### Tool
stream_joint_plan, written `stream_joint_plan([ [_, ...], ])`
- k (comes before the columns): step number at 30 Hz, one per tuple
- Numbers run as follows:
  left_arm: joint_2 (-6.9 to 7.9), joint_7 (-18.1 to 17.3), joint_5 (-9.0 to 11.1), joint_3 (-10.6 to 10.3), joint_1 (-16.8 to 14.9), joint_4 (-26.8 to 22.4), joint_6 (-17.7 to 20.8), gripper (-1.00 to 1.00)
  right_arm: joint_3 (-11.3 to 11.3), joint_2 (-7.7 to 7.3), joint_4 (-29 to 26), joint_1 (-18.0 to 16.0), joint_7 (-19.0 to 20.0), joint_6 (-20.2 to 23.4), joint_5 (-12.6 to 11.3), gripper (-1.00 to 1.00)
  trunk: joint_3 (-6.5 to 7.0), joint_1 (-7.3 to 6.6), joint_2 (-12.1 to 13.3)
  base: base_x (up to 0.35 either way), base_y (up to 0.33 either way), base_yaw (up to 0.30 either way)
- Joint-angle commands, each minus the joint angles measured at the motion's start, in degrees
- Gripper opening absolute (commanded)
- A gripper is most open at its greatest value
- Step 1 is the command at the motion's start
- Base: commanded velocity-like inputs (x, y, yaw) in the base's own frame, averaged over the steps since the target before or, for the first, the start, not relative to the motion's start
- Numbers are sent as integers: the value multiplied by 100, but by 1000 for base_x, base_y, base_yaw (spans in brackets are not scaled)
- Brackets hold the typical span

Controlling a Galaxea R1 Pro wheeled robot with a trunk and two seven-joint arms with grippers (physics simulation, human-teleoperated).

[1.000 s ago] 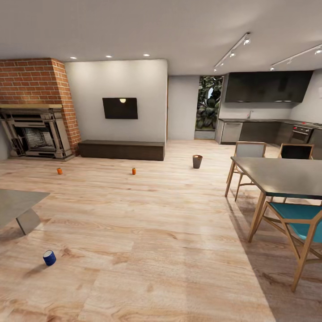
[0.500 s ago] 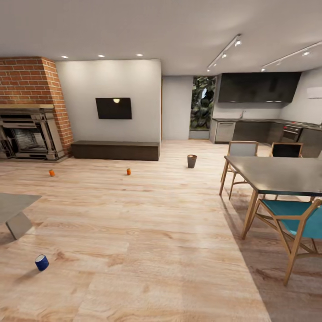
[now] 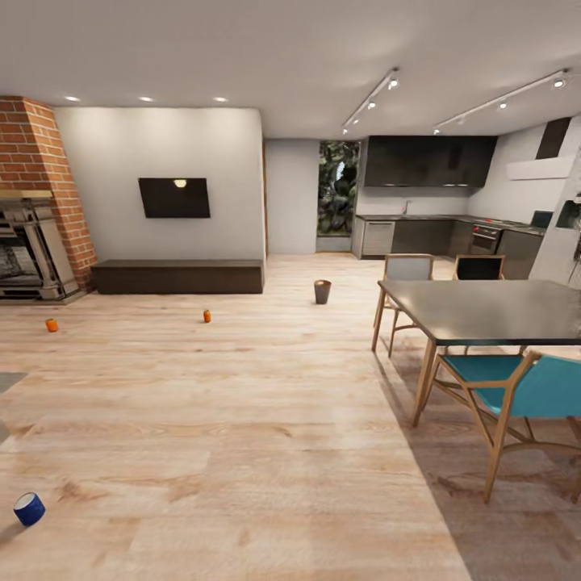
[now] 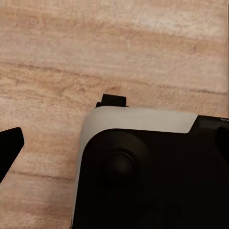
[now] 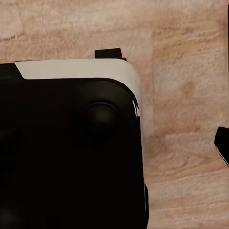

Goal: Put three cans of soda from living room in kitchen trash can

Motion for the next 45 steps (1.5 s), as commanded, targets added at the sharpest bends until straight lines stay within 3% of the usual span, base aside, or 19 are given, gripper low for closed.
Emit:
stream_joint_plan([
  [1,7,-1,3,1,0,-3,8,100,0,0,0,2,-1,-32,0,100,1,0,0,328,0,-31],
  [45,13,52,22,19,0,-5,5,100,-2,9,9,1,3,-54,26,100,2,0,0,337,0,-2],
])
